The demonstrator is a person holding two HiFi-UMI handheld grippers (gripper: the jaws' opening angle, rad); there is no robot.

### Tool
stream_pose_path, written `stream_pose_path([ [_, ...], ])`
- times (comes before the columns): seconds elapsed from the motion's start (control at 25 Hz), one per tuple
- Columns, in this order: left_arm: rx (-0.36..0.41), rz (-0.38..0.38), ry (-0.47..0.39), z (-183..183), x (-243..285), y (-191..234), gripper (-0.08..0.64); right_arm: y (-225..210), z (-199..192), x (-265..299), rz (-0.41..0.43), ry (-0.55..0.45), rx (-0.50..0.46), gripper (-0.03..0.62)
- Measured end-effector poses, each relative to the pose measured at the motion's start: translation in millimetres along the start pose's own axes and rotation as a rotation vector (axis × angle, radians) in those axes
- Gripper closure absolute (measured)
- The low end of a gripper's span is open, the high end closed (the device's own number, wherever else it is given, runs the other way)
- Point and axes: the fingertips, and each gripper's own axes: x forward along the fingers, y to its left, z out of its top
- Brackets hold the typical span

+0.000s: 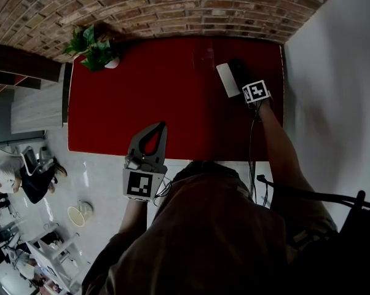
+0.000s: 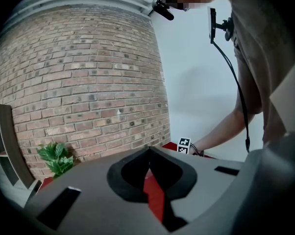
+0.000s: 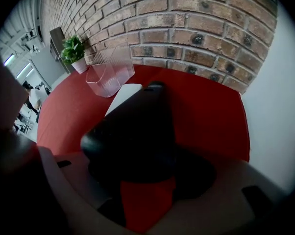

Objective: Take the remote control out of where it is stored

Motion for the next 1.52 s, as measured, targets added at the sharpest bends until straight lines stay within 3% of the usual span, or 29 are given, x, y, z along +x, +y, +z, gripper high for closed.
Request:
stream_pose_path([
  [0.6, 0.012, -0.015, 0.007, 0.1, -0.4, -7.6, 0.549, 7.2, -13.7, -0.7, 0.039, 0.026, -0.039, 0.312],
  [1.52, 0.019, -0.026, -0.002, -1.9, -14.6, -12.8, 0.549, 9.7, -25.6, -11.6, 0.000, 0.011, 0.006, 0.296],
])
